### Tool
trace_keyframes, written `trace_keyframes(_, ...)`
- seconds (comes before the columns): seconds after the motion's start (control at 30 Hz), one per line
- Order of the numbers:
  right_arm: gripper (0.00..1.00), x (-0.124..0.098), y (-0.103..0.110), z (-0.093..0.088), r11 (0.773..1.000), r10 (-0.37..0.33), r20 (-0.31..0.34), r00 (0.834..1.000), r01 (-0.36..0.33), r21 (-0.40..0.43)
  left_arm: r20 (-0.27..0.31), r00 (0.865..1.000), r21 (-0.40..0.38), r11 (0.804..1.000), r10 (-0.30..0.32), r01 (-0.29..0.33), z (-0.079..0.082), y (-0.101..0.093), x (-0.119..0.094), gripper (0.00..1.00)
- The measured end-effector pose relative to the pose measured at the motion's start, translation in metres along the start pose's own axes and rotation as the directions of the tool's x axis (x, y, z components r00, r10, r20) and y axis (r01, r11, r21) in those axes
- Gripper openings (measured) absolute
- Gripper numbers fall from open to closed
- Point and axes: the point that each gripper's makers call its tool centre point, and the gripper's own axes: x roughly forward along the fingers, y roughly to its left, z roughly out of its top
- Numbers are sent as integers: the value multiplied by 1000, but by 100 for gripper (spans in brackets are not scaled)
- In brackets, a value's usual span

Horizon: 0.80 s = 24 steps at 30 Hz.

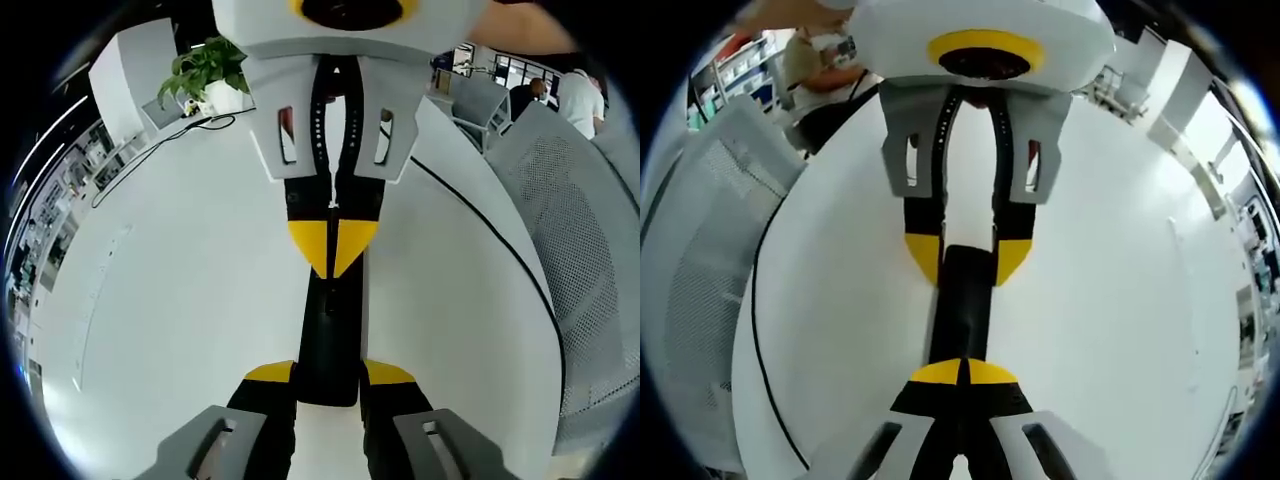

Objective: Press the specified remote control buttons in sequence, fully releasing each button before pressing the next.

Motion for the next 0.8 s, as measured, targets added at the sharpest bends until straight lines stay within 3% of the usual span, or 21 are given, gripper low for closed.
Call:
trace_keyframes(0.5,0,-2,1,0,1000,-9,-1,1000,9,-1,-2,1000,-1,1000,2,-2,1,2,0,23)
trace_keyframes(0.6,0,-4,1,-2,999,-14,-24,1000,13,-30,-4,1000,3,1000,6,-6,1,2,0,23)
trace_keyframes(0.8,0,-17,-2,7,999,-32,2,999,32,-36,-4,1000,2,1000,4,-4,1,3,1,23)
